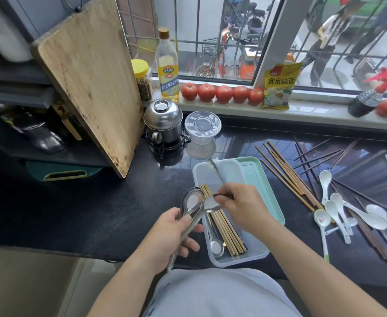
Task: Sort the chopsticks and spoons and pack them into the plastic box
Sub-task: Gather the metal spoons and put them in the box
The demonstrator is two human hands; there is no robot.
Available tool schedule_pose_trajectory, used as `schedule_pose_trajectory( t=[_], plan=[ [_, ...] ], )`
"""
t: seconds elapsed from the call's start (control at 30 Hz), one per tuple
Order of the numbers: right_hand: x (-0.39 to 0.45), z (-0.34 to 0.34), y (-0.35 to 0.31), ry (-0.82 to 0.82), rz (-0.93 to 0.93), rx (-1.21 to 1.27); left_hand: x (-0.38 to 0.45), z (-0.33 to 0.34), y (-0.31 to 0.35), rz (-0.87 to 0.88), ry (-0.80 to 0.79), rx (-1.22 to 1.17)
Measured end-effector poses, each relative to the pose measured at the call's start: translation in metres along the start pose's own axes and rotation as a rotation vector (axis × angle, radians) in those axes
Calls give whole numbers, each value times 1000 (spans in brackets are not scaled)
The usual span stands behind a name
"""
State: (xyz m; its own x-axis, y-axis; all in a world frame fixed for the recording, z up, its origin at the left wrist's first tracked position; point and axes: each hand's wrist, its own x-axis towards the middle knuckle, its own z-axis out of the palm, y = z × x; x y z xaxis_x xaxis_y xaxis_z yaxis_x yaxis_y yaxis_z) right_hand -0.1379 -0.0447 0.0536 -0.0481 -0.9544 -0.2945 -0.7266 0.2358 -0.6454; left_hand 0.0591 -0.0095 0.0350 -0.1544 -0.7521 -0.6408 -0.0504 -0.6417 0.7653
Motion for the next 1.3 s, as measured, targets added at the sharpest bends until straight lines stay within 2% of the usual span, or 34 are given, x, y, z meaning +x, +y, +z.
schedule_pose_trajectory(
  t=[0.07, 0.13, 0.2, 0.27, 0.37, 0.47, 0.57, 0.6, 0.63, 0.7, 0.77, 0.83, 0.93, 1.07, 1.13, 1.2, 1.27, 1.3],
  plan=[
    [0, -14, 7, 87, 111, 41, 7, -6, -5, 6, 160, -18],
    [-8, -30, 15, 186, 304, 211, 15, -19, -11, 23, 317, -69],
    [-25, -32, 20, 141, 497, 427, 20, -35, -15, 26, 405, -147],
    [-35, -15, 19, -4, 577, 437, 20, -43, -16, 23, 429, -211],
    [-25, 24, 20, -111, 669, 430, 18, -37, -14, 8, 377, -233],
    [-3, 50, 26, -269, 751, 259, 11, -21, -12, -20, 274, -250],
    [3, 59, 31, -541, 682, -31, 3, -11, -9, -37, 206, -297],
    [2, 58, 31, -569, 631, -145, 1, -9, -8, -41, 196, -317],
    [2, 57, 32, -534, 559, -267, 0, -8, -7, -44, 192, -333],
    [1, 51, 29, -344, 402, -423, -3, -9, -8, -51, 180, -327],
    [-2, 41, 23, -164, 294, -291, -6, -11, -9, -48, 147, -260],
    [-8, 32, 10, -39, 185, -4, -10, -11, -8, -35, 103, -154],
    [-20, 26, -17, -27, -1, 288, -16, -8, -5, -15, 39, -54],
    [-18, 25, -30, -17, -77, 339, -20, -7, 4, -4, -37, -24],
    [-16, 18, -30, -106, -11, 469, -22, -11, 9, -17, -104, 5],
    [-17, 8, -30, -291, 65, 634, -24, -13, 12, -39, -177, 23],
    [-19, 0, -30, -414, 57, 690, -26, -13, 14, -51, -215, 31],
    [-18, -2, -31, -424, 44, 677, -26, -13, 14, -51, -221, 41]
  ],
)
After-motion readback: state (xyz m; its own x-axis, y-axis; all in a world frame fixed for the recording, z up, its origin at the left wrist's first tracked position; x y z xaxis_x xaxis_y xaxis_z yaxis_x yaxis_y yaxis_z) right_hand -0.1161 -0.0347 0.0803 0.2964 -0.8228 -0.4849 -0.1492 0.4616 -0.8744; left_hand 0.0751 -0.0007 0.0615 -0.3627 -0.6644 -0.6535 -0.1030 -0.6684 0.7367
